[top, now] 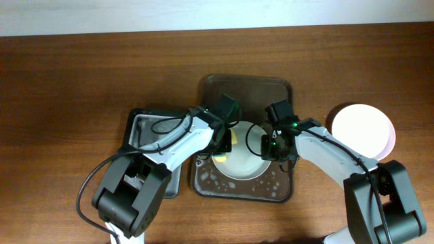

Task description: Clean dirty plates on tray and stack at the side

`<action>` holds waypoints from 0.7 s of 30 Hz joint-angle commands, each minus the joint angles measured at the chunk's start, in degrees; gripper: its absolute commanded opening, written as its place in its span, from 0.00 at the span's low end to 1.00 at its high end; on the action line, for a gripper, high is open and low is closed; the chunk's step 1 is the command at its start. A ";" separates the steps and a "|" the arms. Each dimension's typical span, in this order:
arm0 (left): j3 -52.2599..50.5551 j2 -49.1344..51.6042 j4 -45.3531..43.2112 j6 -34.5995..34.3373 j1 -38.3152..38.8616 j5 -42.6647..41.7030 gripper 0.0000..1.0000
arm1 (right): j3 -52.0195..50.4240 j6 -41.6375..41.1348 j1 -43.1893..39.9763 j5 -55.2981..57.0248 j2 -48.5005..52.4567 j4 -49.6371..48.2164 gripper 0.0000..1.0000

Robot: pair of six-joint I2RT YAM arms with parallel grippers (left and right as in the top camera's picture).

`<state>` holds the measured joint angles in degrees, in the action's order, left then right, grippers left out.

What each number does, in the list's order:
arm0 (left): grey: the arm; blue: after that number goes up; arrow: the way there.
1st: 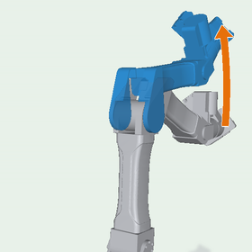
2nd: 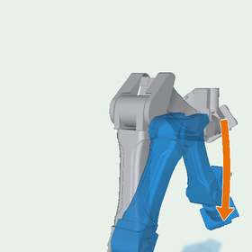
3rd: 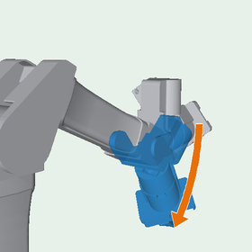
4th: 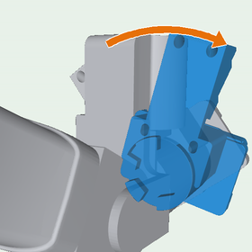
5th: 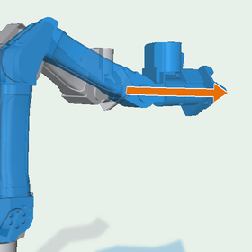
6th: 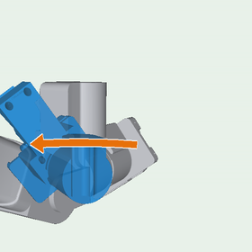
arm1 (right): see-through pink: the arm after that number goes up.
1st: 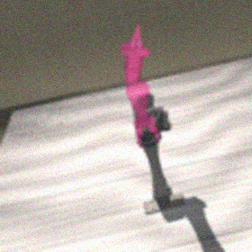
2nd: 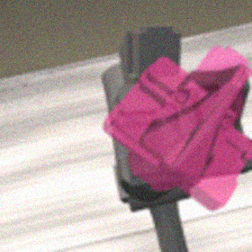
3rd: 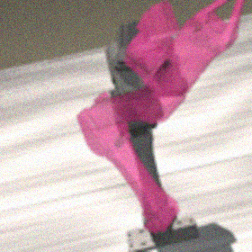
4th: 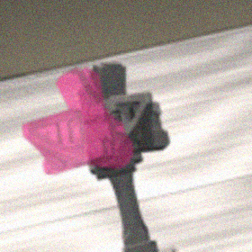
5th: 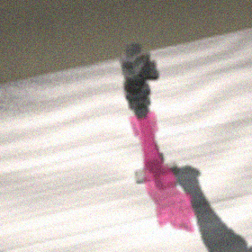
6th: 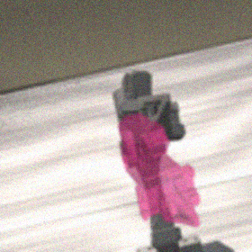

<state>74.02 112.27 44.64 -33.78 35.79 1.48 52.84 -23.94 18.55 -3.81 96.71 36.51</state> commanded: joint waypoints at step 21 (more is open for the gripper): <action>-23.52 -27.54 -3.54 24.28 -29.22 -17.07 0.00 | -0.11 7.69 -0.46 10.05 -27.32 8.70 0.04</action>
<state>52.58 84.99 44.58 -18.20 10.98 1.08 52.56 -17.52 18.33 1.74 74.70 45.25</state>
